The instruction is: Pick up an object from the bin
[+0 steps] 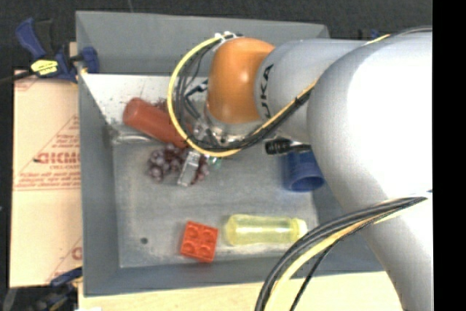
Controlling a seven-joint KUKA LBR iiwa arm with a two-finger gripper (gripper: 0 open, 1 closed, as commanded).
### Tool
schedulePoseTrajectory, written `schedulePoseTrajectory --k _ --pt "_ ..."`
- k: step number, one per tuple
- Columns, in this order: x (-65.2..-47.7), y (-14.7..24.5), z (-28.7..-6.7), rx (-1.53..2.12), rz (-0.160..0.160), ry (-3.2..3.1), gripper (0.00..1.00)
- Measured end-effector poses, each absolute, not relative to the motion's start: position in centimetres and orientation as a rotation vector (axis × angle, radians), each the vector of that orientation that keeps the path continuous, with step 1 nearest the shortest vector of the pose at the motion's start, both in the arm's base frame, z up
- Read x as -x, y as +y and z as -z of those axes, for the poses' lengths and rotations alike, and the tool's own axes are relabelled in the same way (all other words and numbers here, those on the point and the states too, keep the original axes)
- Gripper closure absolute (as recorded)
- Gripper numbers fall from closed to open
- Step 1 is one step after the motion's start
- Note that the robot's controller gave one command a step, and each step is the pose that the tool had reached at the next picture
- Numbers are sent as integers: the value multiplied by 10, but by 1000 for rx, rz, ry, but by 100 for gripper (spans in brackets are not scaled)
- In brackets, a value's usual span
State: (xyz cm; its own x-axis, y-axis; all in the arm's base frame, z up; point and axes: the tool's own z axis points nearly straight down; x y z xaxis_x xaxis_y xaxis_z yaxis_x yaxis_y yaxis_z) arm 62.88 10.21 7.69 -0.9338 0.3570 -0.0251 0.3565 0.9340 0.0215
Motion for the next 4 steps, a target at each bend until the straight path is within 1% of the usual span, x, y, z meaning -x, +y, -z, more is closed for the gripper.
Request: schedulePoseTrajectory --k 1,2,3,4 --pt "-640 126 -73 -453 -20 3085 100" --pt "-640 126 -73 -453 -20 3085 100" --pt "-638 125 -84 -455 -20 3087 100" --pt "-637 124 -131 -455 -18 3091 100"
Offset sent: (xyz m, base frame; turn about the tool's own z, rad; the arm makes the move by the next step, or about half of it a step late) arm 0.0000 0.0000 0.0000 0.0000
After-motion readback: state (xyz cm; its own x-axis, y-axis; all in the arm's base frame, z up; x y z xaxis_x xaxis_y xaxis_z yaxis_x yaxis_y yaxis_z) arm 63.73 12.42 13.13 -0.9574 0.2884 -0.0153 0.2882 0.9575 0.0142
